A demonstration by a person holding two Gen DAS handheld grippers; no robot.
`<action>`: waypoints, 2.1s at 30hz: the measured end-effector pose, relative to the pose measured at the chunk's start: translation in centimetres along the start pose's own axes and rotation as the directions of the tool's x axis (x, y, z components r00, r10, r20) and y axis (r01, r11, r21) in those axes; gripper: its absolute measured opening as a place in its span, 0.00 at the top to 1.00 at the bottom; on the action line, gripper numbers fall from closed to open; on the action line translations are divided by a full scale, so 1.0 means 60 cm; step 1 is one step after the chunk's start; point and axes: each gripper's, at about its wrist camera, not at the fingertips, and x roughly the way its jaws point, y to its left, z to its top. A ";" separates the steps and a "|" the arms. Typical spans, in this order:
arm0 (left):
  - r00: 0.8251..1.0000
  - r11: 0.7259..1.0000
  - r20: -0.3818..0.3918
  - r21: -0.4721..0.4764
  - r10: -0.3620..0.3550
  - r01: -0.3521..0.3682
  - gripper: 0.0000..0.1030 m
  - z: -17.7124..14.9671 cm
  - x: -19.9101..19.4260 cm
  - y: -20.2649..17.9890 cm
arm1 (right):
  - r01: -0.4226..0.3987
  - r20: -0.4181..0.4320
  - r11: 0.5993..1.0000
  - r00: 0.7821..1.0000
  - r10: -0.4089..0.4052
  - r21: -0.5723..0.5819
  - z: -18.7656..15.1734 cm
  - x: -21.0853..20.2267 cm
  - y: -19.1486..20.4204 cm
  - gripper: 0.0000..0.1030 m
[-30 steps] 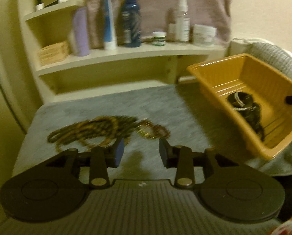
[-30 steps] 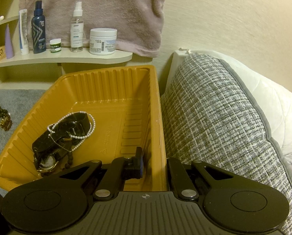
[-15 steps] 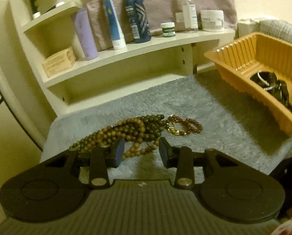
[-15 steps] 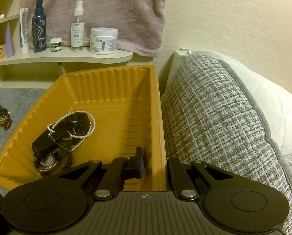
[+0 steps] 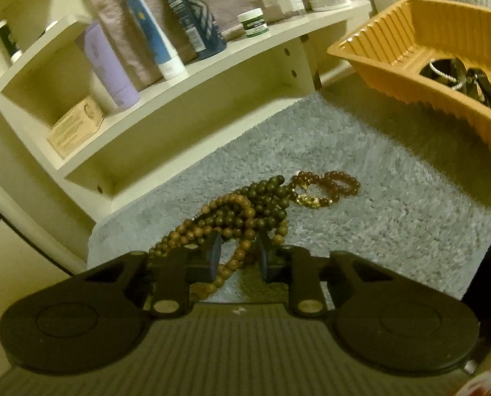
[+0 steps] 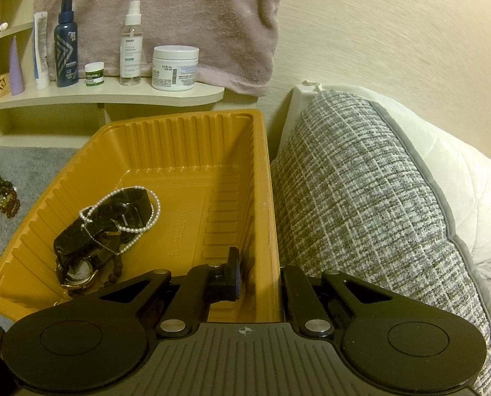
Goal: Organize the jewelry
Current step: 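Grasp a brown wooden bead necklace with the left tool and lift it, then carry the bead necklace over the tray and lower it in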
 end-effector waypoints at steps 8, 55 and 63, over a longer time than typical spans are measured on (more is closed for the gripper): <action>1.000 0.991 0.007 0.132 -0.006 0.005 0.83 0.006 0.007 -0.014 | 0.000 0.000 1.000 1.000 0.000 0.000 0.000 0.000 0.000 0.94; 0.921 0.963 0.365 -0.169 -0.135 0.208 0.95 0.181 -0.214 0.151 | 0.000 0.007 1.000 1.000 0.000 -0.004 0.005 -0.005 0.002 0.94; 0.886 0.955 0.429 -0.142 -0.177 0.259 0.95 0.224 -0.238 0.143 | 0.000 0.011 1.000 1.000 0.000 -0.008 0.006 -0.007 0.003 0.94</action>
